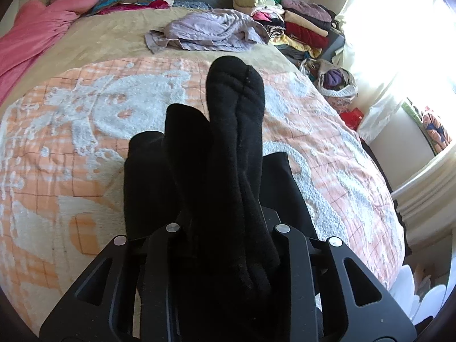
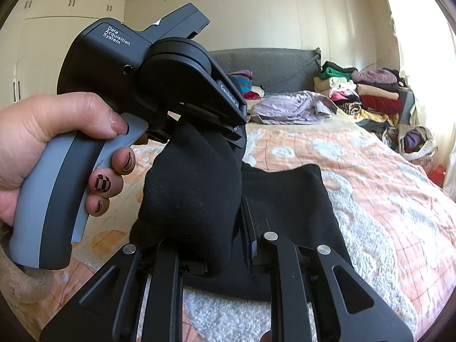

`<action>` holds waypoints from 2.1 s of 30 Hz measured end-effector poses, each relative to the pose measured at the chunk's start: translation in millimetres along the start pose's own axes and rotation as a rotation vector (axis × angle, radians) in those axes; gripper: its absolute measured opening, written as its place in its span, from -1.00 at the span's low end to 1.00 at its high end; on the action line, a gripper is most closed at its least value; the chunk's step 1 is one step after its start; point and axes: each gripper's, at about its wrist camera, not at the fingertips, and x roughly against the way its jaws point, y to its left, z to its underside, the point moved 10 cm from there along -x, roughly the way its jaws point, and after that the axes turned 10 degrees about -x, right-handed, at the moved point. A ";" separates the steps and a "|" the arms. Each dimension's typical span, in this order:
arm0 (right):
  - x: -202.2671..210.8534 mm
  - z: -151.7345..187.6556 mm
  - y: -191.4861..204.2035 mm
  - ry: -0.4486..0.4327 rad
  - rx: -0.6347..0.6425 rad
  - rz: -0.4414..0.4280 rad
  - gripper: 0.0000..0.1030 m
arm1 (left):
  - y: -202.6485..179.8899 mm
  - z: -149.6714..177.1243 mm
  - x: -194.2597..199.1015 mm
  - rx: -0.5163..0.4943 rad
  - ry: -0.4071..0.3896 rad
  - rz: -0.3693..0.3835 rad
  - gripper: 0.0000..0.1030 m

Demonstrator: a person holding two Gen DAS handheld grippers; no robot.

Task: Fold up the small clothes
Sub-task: 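Lift the held sweatshirt with both tools and fold it over onto itself, then lay the folded sweatshirt down and open both tools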

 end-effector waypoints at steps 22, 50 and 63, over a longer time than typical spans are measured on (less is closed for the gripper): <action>-9.7 11.2 -21.8 0.047 -0.074 0.028 -0.69 | -25.9 3.9 -28.4 -0.042 0.042 0.034 -0.31; -11.4 28.3 -59.8 0.173 -0.305 -0.110 -0.42 | -47.1 -0.7 -26.4 -0.031 0.019 0.150 0.54; -18.2 -16.9 -66.1 0.332 -0.392 -0.288 0.52 | 9.6 7.3 4.5 -0.013 -0.056 0.038 0.62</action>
